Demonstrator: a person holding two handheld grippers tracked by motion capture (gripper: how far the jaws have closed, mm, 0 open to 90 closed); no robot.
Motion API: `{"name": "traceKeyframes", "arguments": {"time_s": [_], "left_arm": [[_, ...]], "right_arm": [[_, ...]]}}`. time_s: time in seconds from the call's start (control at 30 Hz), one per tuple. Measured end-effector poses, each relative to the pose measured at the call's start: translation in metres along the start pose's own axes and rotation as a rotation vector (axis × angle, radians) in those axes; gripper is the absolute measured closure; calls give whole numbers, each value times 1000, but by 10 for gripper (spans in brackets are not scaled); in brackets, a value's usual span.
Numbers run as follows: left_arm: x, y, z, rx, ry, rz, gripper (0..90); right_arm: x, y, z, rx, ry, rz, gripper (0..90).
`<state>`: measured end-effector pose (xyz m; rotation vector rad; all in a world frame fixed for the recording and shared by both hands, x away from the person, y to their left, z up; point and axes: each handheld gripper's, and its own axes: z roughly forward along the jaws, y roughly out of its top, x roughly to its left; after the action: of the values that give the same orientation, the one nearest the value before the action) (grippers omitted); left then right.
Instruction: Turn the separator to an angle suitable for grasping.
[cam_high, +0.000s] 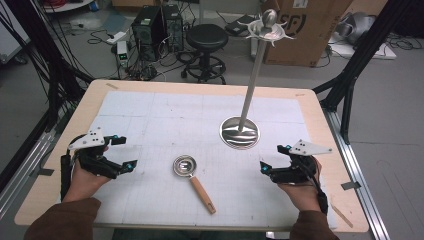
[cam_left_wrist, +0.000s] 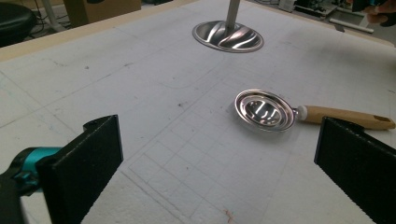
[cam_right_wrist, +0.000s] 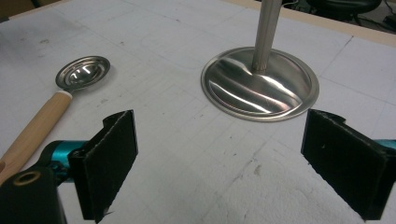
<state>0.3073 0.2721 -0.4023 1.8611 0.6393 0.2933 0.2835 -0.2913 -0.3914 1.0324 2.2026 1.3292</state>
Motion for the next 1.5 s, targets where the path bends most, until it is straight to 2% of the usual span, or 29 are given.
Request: {"name": "traceKeyframes", "arguments": {"time_s": [0.23,0.37,0.7,0.93,1.07,1.4,1.5], "left_arm": [[-1,1,1,6,-5,6,16],[-3,2,0,-1,-8,13,16],[-2,4,-1,-7,-6,15,16],[-2,4,-1,-6,-3,16,16],[-2,4,-2,-6,-1,14,16],[-2,4,-1,-7,-2,15,16],[-2,4,-2,-7,-2,15,16]], "right_arm": [[1,-1,3,14,6,6,96],[6,2,5,19,10,-10,96],[31,14,28,70,72,-67,96],[44,20,40,84,97,-86,97],[58,26,54,99,126,-104,97],[83,29,72,148,176,-148,99],[90,29,76,161,187,-173,138]]}}
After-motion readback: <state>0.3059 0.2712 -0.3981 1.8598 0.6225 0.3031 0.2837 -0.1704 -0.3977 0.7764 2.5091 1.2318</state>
